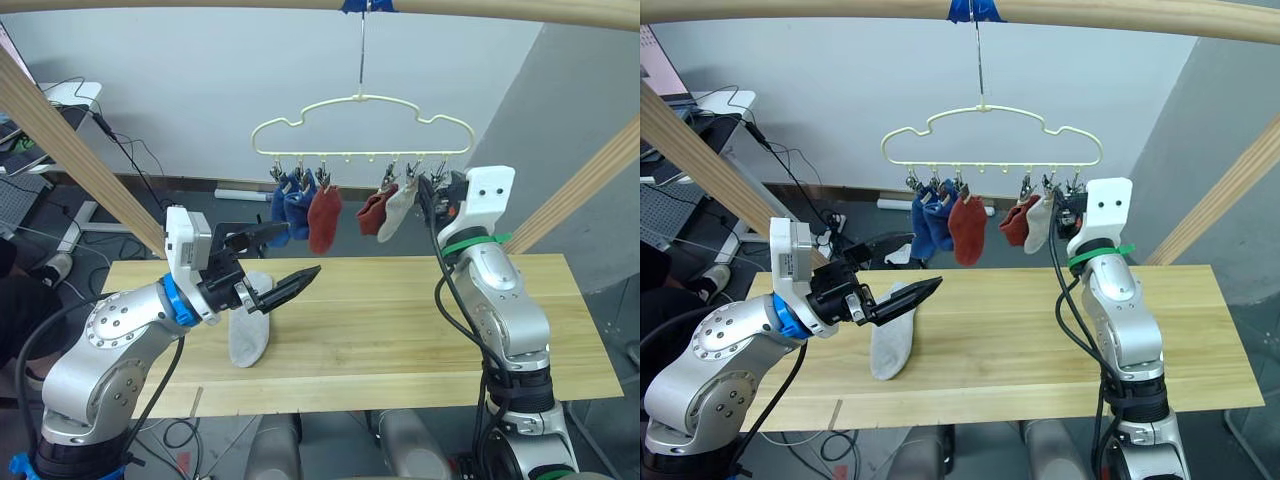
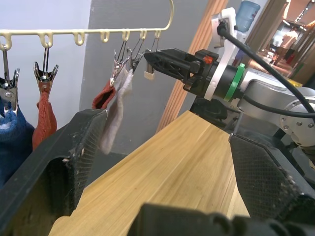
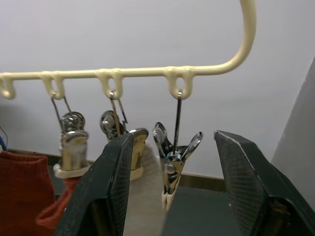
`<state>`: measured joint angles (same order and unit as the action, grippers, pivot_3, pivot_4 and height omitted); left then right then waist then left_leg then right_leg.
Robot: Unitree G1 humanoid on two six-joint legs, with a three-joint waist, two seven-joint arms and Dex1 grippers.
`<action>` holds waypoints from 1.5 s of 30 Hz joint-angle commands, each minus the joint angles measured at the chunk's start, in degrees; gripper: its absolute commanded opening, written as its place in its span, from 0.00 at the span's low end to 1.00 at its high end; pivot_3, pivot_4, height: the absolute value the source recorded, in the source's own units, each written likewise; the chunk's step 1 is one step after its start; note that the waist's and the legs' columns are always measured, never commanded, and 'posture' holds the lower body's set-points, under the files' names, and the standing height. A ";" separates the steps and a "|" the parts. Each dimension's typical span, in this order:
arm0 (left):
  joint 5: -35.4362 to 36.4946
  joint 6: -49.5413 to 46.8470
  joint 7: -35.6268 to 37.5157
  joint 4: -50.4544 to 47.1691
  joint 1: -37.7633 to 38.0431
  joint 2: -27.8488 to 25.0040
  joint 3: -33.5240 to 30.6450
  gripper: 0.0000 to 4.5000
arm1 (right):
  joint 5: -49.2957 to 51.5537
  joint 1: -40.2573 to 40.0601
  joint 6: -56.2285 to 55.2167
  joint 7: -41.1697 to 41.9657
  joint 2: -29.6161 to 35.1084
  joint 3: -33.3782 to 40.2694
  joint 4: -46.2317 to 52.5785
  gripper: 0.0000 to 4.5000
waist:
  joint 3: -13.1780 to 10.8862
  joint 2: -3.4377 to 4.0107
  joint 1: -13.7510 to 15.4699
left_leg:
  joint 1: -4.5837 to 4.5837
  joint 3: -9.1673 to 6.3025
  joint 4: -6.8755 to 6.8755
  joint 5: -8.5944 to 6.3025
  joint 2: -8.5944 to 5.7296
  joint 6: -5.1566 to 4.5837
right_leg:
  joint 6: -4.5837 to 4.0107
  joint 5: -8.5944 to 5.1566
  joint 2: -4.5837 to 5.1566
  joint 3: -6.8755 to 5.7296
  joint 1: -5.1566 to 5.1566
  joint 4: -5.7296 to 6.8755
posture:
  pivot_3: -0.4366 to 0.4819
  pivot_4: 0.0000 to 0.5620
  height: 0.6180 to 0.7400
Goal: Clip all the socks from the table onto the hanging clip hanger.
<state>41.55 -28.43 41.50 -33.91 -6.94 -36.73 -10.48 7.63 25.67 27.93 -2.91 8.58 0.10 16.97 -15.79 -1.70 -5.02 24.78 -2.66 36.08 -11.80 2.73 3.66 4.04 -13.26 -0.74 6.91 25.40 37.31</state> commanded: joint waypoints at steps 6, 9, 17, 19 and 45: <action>0.06 0.74 -0.42 -2.69 0.04 0.12 0.46 1.00 | -2.42 1.21 -0.42 -0.25 -0.37 1.39 0.53 0.60 | 0.00 0.00 0.02 | 0.00 0.00 0.00 0.00 0.00 0.00 | 0.00 0.00 0.00 0.00 0.00 0.00 | 0.43 0.47 1.00; 0.05 0.89 -0.50 -2.67 0.05 0.16 0.64 1.00 | -2.39 1.74 -0.76 -0.39 -1.12 1.76 0.12 0.60 | 0.00 0.00 0.02 | 0.00 0.00 0.00 0.00 0.00 0.00 | -0.01 0.00 0.00 0.00 0.00 0.02 | 0.43 0.47 1.00; -0.39 1.53 -0.69 -2.50 -0.02 0.22 1.16 1.00 | -2.56 3.65 -1.33 -0.49 -2.59 2.09 -1.83 0.60 | 0.00 0.00 0.04 | -0.01 -0.01 0.02 0.00 0.00 0.00 | -0.02 0.01 0.00 -0.01 0.00 0.08 | 0.43 0.46 1.00; -0.41 1.58 -0.74 -2.56 0.05 0.29 1.22 1.00 | -2.61 4.05 -1.60 -0.64 -2.86 2.26 -2.36 0.60 | 0.00 0.00 0.07 | -0.01 -0.03 0.02 0.00 0.00 0.00 | -0.03 0.01 0.00 -0.03 0.00 0.10 | 0.43 0.46 1.00; -2.42 3.42 -0.33 -2.59 0.84 0.87 2.60 1.00 | -1.02 6.49 -1.87 0.34 -5.84 3.86 -4.01 0.00 | 0.00 0.01 0.07 | -0.05 -0.05 0.12 0.01 -0.01 0.01 | -0.27 0.15 -0.01 -0.04 0.02 0.35 | 0.43 0.44 1.00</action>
<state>39.22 -26.01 41.09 -33.97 -6.56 -36.09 -8.06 5.87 31.33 26.83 -2.94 2.52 3.21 11.03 -15.79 -1.69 -4.95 24.73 -2.71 36.20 -11.79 2.72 3.67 3.77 -13.12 -0.74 6.87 25.42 37.66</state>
